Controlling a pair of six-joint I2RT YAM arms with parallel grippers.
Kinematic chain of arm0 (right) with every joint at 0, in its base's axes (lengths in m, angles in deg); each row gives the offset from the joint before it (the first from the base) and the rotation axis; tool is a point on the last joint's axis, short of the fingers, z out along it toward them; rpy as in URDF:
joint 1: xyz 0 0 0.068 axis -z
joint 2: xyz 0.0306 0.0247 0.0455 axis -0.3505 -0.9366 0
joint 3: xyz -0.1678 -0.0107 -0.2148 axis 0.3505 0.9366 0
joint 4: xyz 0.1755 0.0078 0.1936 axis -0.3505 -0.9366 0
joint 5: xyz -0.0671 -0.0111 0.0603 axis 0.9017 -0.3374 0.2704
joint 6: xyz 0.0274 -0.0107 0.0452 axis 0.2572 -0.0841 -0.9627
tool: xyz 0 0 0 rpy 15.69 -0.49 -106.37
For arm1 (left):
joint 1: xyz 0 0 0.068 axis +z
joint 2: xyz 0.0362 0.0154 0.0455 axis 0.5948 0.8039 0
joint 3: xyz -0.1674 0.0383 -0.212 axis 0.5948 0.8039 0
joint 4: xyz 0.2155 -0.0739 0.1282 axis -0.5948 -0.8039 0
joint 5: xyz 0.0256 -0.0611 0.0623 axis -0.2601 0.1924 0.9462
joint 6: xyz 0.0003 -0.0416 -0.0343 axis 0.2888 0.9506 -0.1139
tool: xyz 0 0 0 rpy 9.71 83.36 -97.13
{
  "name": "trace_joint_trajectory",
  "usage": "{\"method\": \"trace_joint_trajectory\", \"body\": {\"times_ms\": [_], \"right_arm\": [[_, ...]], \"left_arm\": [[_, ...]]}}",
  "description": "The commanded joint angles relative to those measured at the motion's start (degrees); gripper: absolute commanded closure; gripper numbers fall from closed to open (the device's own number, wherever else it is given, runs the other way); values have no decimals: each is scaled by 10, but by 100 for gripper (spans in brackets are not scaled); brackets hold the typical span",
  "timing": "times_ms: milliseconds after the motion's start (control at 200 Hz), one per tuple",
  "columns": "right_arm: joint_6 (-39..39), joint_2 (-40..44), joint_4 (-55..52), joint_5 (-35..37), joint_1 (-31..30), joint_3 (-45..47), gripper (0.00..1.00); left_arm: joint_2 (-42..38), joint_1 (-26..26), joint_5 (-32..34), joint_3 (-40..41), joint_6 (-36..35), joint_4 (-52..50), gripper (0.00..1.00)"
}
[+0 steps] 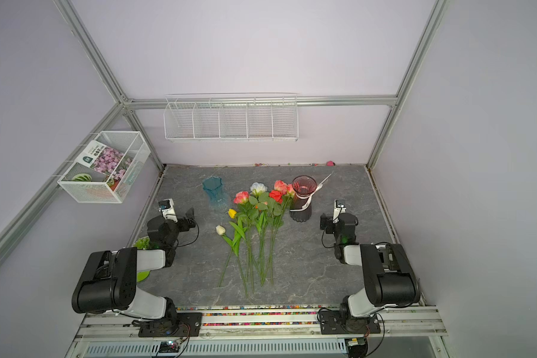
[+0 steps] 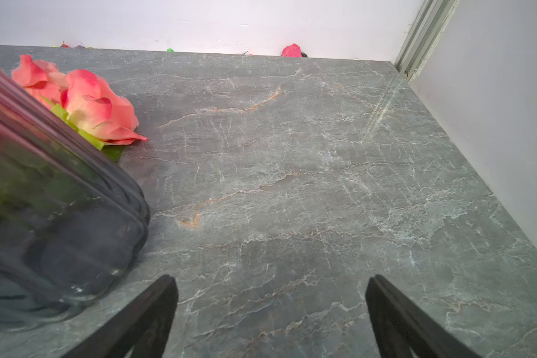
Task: Arrange the flowers in different vases according to their variety
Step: Pick up the flower at the center of the board.
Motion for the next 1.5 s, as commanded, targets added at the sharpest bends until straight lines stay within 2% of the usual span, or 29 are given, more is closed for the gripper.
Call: {"method": "trace_joint_trajectory", "body": {"times_ms": [0, 660, 755, 855, 975, 1060, 1135, 1270, 1390, 1499], "right_arm": [[0, 6, 18, 4, -1, -4, 1], [2, 7, 23, 4, -1, -2, 1], [10, 37, 15, -5, -3, 1, 1], [-8, 102, -79, 10, -4, -12, 1], [-55, 198, -173, 13, -6, -20, 1], [-119, 272, -243, 11, -6, -25, 1], [-165, 325, -322, -18, -6, -39, 1], [-208, 397, -515, -87, -7, -97, 1], [-237, 438, -637, -106, -7, -127, 1], [-265, 471, -696, -162, -6, -129, 1]], "left_arm": [[0, -3, 4, -5, -6, 1, 0], [-11, -3, 4, -6, -7, -9, 0], [-44, -3, 22, 9, 3, -10, 0], [-111, -3, 51, 22, 12, -42, 0], [-226, -3, 73, 3, 13, -172, 0], [-310, -3, 88, -14, 78, -262, 0], [-372, -3, 57, -14, 126, -311, 0], [-477, -4, 27, -20, 252, -426, 0], [-543, -4, -10, -21, 353, -471, 0], [-569, -4, -99, -25, 398, -488, 0]]}}
